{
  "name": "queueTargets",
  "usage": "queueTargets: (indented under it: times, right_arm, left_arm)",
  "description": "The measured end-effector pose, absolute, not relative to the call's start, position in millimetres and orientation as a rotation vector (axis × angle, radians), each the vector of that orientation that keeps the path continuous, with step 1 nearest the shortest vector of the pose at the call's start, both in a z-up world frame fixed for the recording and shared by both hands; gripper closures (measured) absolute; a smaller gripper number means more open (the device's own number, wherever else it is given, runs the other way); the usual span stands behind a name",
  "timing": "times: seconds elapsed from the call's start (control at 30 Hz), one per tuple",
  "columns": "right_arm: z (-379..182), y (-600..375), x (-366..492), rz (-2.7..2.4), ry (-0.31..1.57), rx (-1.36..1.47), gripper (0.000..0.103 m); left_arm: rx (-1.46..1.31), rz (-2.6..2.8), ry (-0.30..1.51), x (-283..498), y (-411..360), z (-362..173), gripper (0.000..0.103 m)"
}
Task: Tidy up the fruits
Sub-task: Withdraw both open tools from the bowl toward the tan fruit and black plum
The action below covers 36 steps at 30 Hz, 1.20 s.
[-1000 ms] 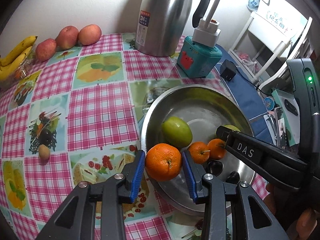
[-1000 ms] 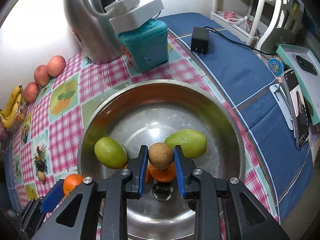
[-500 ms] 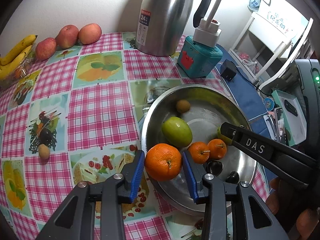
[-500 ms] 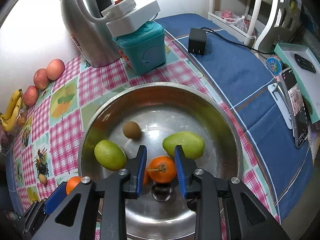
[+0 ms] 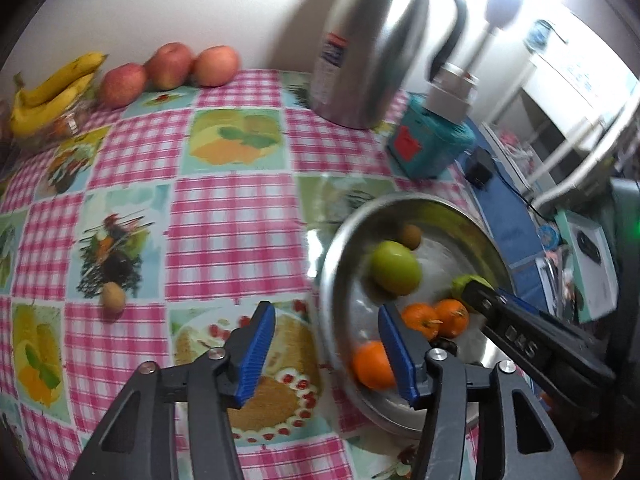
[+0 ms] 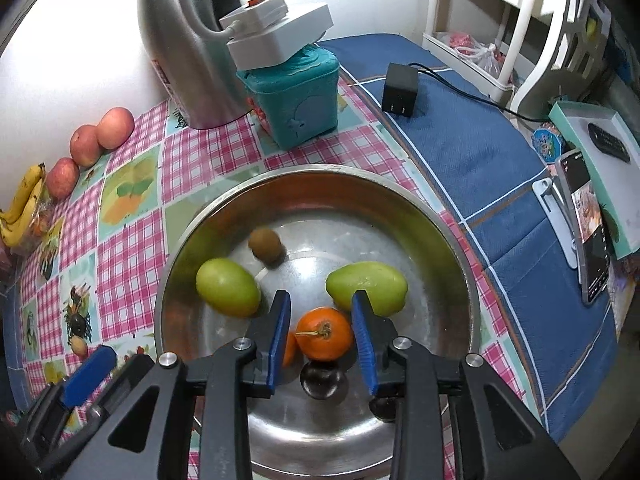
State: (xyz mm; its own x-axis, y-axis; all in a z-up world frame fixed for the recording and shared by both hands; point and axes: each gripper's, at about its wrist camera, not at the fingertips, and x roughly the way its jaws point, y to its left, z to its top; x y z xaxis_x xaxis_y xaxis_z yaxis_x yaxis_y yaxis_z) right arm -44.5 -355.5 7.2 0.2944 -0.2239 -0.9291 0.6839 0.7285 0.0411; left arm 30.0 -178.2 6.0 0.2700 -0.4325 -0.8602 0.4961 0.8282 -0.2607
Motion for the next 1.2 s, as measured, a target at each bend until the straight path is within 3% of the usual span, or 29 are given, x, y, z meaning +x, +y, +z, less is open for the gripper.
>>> queueTargets:
  times: [0.33,0.6,1.07,1.2]
  right_arm:
    - [8,-334,-42,-0.604,1.154,0.434,0.065]
    - [9,-310,-41,-0.554,1.16,0.392,0.055]
    - [12,-289,-33,-0.521,1.17,0.326,0.055]
    - [12,-289,-33,-0.524,1.175,0.327,0.054]
  left_arm:
    - [-0.002,-0.357,1.19,62,-125,-1,0.028]
    - [-0.001,-0.248,1.203,76,-94,-1,0.025]
    - [-0.03,-0.224,1.208,83,-78,3,0.022]
    - [-0.03,-0.227,1.206,83,-78,3,0.013]
